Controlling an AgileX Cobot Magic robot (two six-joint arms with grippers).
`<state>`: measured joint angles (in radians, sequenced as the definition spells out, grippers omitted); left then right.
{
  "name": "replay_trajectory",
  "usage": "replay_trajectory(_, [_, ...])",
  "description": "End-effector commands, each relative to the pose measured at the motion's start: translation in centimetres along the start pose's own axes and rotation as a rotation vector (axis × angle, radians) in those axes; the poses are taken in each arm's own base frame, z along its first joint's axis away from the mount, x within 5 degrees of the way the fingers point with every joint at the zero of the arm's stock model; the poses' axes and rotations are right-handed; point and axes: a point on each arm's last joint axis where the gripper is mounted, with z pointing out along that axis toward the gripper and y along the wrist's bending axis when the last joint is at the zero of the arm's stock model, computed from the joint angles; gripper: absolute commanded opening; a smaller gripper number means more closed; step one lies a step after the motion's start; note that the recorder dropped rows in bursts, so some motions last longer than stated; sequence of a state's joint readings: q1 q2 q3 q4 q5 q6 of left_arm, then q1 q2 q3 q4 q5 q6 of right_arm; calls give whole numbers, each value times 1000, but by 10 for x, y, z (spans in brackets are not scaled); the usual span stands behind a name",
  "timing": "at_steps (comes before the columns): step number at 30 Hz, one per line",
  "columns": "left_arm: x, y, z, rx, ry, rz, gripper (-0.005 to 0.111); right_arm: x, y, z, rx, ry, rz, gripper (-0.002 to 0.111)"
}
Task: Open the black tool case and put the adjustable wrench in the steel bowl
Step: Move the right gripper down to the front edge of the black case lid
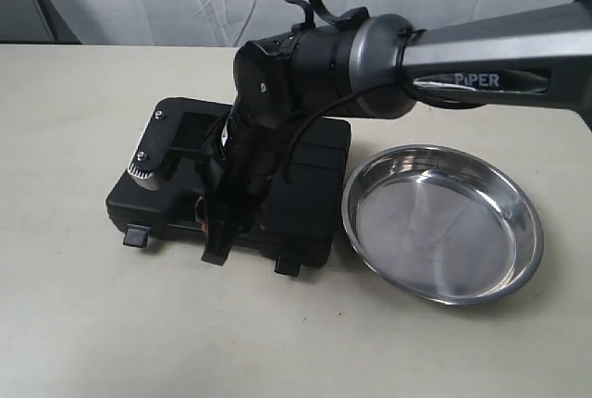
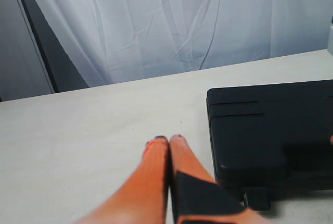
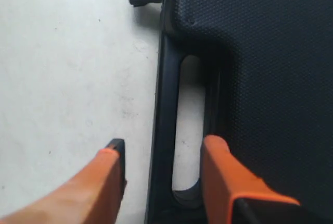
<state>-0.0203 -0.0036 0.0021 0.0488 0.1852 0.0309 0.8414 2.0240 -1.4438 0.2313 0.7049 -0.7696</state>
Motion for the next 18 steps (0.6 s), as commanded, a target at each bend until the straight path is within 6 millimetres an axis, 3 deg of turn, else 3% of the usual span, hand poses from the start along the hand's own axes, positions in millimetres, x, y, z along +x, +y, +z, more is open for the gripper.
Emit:
replay_trajectory(1, [-1, 0, 0, 1, -4, -2, 0, -1, -3, 7, 16, -7, -9, 45])
replay_trajectory(9, [-1, 0, 0, 1, -4, -2, 0, 4, -5, 28, 26, 7, -13, 45])
replay_trajectory(18, [-1, 0, 0, 1, -4, -2, 0, 3, -8, 33, 49, -12, -13, 45])
